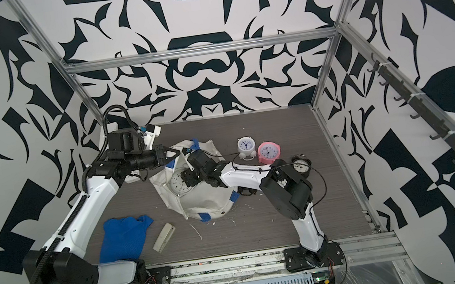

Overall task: Take the alarm clock out of the canvas bag
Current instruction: Pick up the alarm from the canvas bag.

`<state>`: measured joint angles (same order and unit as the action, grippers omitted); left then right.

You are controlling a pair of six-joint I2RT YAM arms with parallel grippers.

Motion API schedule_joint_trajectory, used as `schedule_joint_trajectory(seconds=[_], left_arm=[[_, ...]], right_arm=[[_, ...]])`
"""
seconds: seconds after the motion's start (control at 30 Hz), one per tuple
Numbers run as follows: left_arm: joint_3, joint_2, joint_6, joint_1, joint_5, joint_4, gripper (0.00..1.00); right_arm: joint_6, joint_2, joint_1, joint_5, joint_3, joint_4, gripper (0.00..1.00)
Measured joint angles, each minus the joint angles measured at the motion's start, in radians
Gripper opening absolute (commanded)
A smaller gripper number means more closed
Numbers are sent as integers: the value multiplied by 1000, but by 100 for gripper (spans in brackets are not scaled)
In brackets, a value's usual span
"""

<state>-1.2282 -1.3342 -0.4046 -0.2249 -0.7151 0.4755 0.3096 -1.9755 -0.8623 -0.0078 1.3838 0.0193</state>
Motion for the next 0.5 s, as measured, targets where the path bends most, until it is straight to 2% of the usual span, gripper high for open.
schedule_joint_trajectory(seconds=[0.13,0.4,0.5], left_arm=[[0,0,6,-3,-1,0,0],[0,0,12,-12,-8,2,0],[0,0,13,-12,-10,5,0]], right_arm=[[-6,12,0,25,-7,-21,68],[-48,71,6,92,-75,-29,51],[-68,87,6,142,-85,-35,48]])
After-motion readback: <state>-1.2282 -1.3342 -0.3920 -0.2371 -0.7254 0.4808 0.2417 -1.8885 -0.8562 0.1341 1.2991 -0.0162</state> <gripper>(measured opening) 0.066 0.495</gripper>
